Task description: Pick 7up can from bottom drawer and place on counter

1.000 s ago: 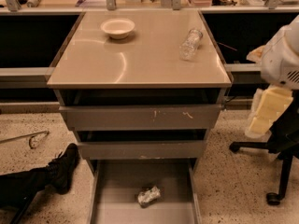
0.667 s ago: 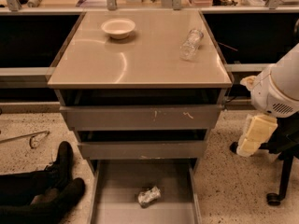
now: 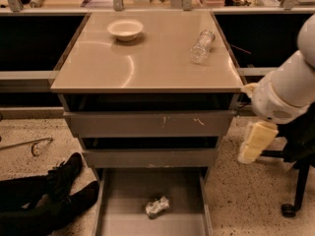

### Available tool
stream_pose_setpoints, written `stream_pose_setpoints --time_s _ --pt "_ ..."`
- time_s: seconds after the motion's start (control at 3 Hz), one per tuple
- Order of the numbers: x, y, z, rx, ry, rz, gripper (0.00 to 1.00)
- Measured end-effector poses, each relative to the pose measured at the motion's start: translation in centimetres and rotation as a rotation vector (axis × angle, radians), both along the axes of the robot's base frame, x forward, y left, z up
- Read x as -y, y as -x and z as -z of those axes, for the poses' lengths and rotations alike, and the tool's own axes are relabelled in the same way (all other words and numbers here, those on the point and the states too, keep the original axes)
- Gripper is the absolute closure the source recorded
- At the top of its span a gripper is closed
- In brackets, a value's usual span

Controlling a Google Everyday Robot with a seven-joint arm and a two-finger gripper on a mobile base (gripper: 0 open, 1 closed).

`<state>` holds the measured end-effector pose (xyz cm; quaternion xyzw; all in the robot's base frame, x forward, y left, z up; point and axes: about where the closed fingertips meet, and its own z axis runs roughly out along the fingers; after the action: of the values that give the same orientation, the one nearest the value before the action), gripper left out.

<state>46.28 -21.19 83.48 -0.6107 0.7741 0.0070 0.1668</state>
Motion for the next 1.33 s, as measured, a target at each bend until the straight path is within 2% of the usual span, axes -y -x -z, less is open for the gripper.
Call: stream_pose_setpoints --time_s 0.33,0.67,1.33 --pt "-4.0 -1.6 6.4 -0.062 -0.103 -0.087 0.00" --pt "-6.9 -2.9 15.9 -0.151 -0.238 -0.138 0.00" --pt "-7.3 -2.9 17.0 -0.149 -0.264 -0.138 0.00"
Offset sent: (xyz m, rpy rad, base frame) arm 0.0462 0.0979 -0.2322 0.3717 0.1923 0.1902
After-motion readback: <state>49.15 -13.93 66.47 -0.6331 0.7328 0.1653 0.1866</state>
